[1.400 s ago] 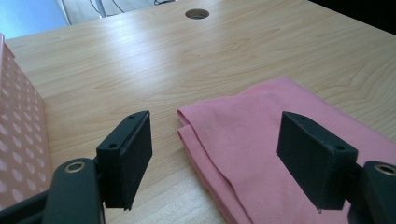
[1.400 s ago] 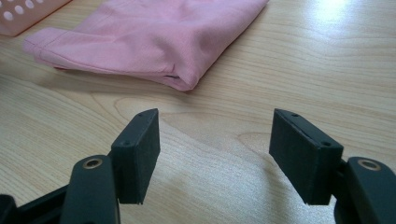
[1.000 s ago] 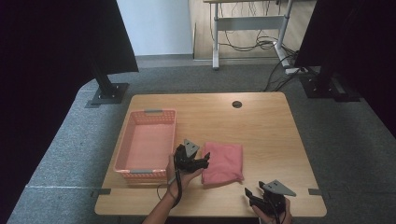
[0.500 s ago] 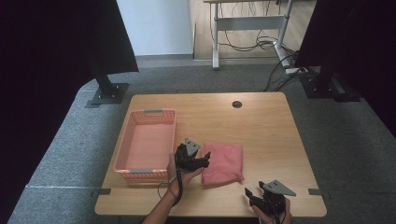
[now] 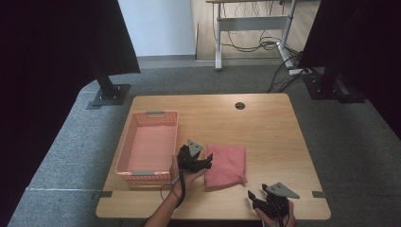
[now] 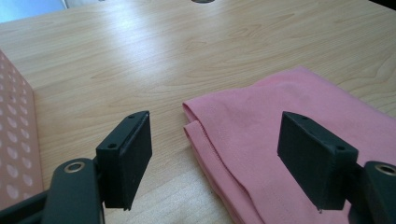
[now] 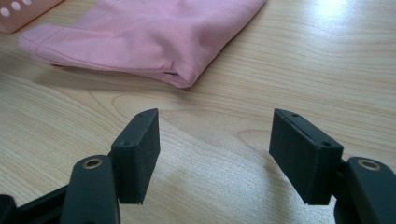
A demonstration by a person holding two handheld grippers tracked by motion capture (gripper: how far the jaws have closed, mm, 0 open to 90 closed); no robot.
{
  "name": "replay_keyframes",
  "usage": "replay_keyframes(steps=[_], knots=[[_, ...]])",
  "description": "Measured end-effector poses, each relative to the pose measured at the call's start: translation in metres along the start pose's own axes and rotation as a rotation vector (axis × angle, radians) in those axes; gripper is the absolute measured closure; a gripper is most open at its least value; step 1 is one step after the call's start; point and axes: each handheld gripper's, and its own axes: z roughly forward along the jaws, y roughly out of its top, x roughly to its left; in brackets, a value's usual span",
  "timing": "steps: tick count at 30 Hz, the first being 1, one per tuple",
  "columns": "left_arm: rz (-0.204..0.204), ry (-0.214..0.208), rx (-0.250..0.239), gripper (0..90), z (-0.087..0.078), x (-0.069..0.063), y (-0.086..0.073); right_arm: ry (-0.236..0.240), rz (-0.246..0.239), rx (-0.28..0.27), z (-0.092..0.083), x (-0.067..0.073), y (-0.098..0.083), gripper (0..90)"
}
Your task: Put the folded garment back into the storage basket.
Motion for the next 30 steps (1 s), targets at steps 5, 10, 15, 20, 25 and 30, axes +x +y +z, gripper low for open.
replay_keyframes(steps=[5,10,15,20,25,30], knots=[[-0.007,-0.007,0.003,25.8,0.004,-0.001,0.002,0.000,0.000,0.000,0.000,0.000,0.000,33.5],[0.000,-0.004,0.012,25.8,0.009,-0.003,0.001,0.000,0.004,-0.001,-0.001,-0.001,0.000,33.5],[0.008,-0.002,0.021,25.8,0.013,-0.005,0.001,0.000,0.004,0.000,-0.001,-0.001,0.000,33.5],[0.011,-0.006,0.023,25.6,0.015,-0.005,0.001,-0.001,0.004,0.001,-0.001,-0.001,-0.001,33.5],[0.009,-0.002,0.028,25.6,0.019,-0.005,0.001,-0.002,0.005,0.000,-0.001,-0.001,-0.001,33.5],[0.010,0.003,0.034,25.3,0.023,-0.005,0.001,-0.002,0.003,0.002,-0.001,-0.001,-0.001,33.5]])
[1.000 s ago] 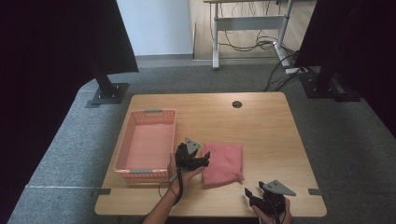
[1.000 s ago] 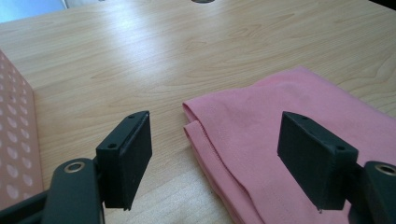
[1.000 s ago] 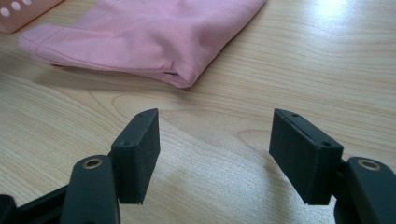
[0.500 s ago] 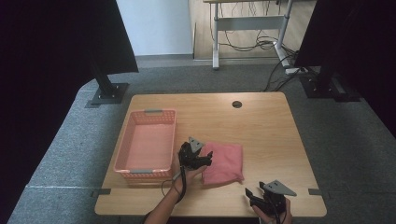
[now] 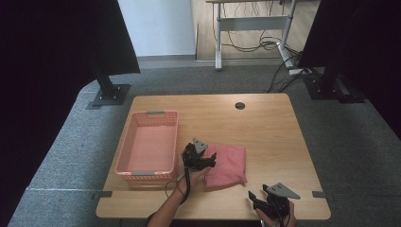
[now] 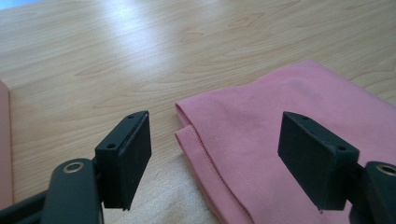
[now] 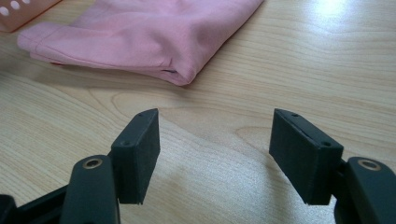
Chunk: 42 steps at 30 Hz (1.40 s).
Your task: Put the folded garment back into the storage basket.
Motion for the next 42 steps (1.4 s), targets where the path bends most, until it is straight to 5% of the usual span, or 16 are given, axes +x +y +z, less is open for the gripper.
replay_keyframes(steps=[23,42], knots=[[-0.010,0.000,-0.005,25.0,0.010,0.004,0.008,-0.001,0.002,0.005,0.002,-0.002,0.000,33.5],[-0.013,0.000,0.040,24.8,0.036,0.001,0.002,-0.001,0.002,0.008,0.002,-0.003,-0.001,33.5]])
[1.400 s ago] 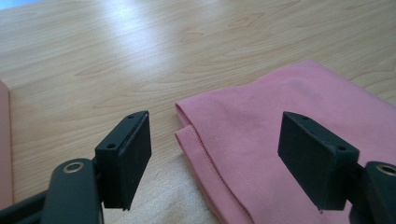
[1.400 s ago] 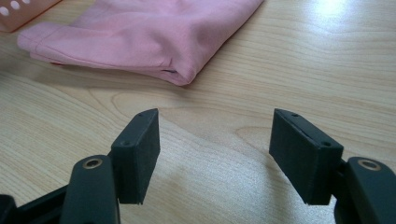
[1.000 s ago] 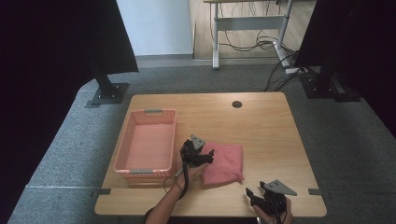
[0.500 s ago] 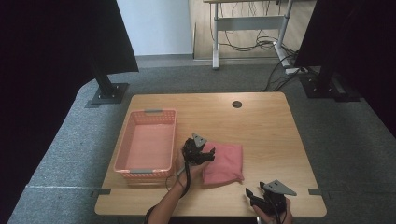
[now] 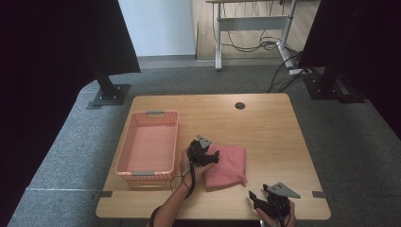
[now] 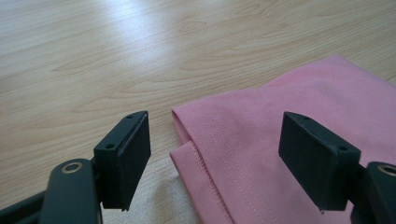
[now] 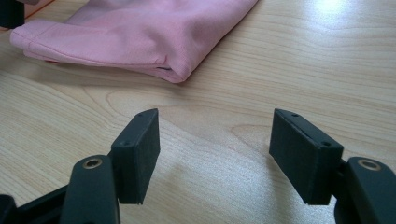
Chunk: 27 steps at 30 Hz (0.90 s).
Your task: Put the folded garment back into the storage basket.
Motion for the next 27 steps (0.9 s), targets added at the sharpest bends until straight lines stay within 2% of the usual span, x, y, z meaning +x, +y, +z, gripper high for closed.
replay_keyframes(steps=[5,11,15,19,27], knots=[[0.010,0.009,0.016,24.9,0.005,0.001,0.000,0.001,0.001,0.001,0.000,0.000,0.000,33.4],[0.000,0.008,0.026,25.1,0.012,0.002,-0.001,0.004,-0.004,0.010,0.001,0.001,-0.001,33.4],[0.024,0.031,0.025,25.2,0.015,0.002,-0.001,0.005,-0.003,0.011,0.001,0.000,-0.001,33.4],[0.043,0.031,0.034,25.0,0.017,0.002,0.001,0.005,-0.002,0.014,0.001,0.000,-0.001,33.4],[0.032,0.022,0.051,24.9,0.023,0.003,0.000,0.007,-0.003,0.017,0.001,0.000,-0.001,33.4]])
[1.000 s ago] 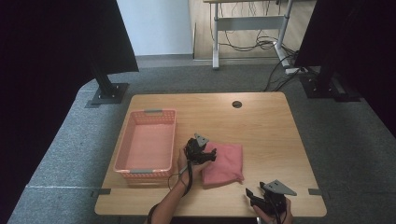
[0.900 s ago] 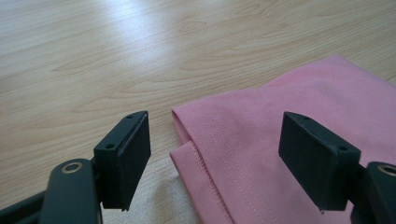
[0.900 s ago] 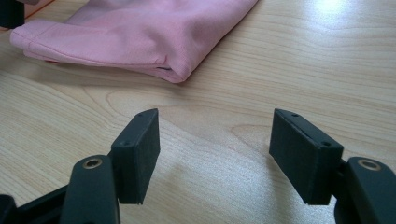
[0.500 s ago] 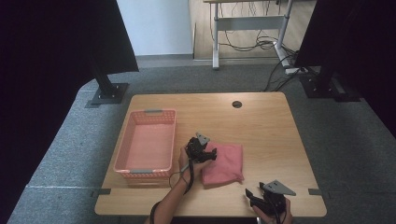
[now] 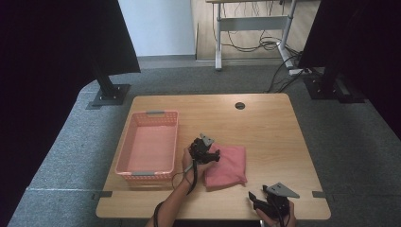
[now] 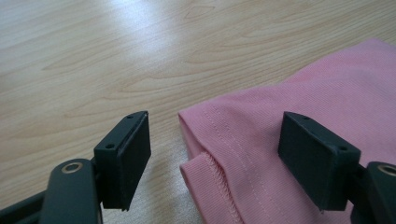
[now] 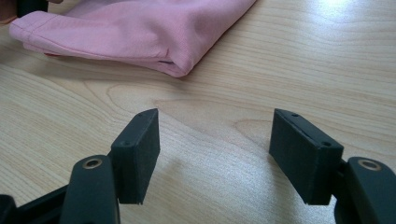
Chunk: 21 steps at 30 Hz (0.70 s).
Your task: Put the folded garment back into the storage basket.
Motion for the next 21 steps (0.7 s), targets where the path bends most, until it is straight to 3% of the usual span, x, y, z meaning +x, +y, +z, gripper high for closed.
replay_keyframes(steps=[9,14,21], knots=[[-0.039,-0.064,-0.003,29.6,0.005,0.006,-0.002,0.000,-0.003,0.003,0.000,0.000,0.000,33.5],[-0.052,-0.122,-0.006,34.1,0.006,0.011,-0.003,-0.002,-0.011,-0.003,-0.001,0.002,0.001,33.6],[-0.043,-0.164,-0.023,46.6,0.007,0.012,-0.003,-0.004,-0.017,-0.005,-0.002,0.002,0.001,34.1]])
